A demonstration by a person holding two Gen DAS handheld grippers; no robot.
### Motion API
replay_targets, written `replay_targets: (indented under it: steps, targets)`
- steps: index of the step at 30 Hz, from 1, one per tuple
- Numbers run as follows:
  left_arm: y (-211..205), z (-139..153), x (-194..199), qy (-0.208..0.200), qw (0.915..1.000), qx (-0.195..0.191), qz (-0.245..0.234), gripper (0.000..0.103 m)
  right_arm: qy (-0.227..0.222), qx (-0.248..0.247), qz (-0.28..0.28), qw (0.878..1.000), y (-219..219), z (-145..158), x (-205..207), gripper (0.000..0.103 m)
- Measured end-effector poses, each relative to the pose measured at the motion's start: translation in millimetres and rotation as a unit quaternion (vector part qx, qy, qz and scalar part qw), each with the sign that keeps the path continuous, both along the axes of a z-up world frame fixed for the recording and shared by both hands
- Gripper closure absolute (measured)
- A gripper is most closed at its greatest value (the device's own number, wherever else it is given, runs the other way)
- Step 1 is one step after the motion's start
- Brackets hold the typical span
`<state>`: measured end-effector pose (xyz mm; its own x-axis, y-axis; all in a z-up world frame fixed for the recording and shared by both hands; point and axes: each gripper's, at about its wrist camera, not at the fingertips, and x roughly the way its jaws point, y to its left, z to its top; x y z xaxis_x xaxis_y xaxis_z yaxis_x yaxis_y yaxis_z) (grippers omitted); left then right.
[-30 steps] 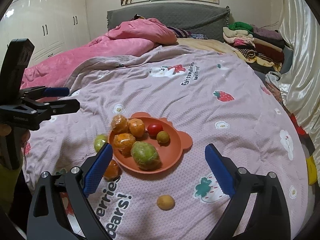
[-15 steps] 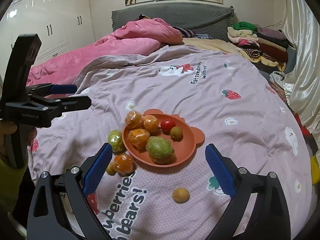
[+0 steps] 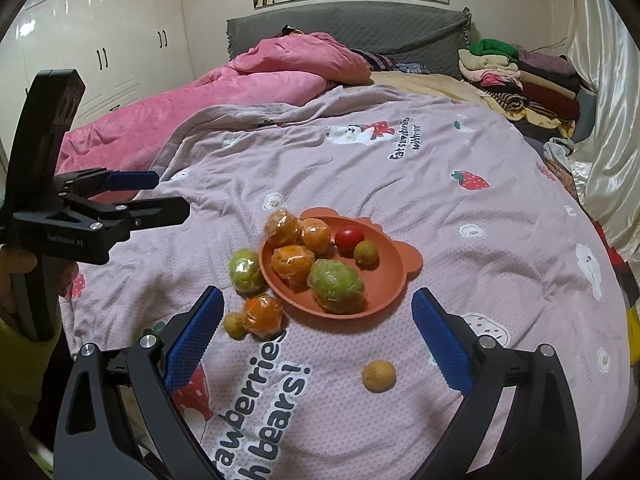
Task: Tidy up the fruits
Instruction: 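Withdraw both tools from the plate toward the remaining fruits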
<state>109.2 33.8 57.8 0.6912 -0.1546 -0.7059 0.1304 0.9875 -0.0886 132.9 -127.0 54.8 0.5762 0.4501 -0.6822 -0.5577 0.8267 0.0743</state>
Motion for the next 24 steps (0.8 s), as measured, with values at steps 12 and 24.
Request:
replay_targets:
  steps: [12, 24]
  targets:
    - [1.8, -4.9, -9.3, 0.003, 1.0, -0.001, 0.003, 0.01, 0.004, 0.002, 0.008, 1.0, 6.7, -1.2, -9.0, 0.008]
    - [4.8, -12.0, -15.8, 0.01, 0.9999, 0.007, 0.011, 0.01, 0.016, 0.002, 0.011, 1.0, 13.8, -11.1, -15.3, 0.008]
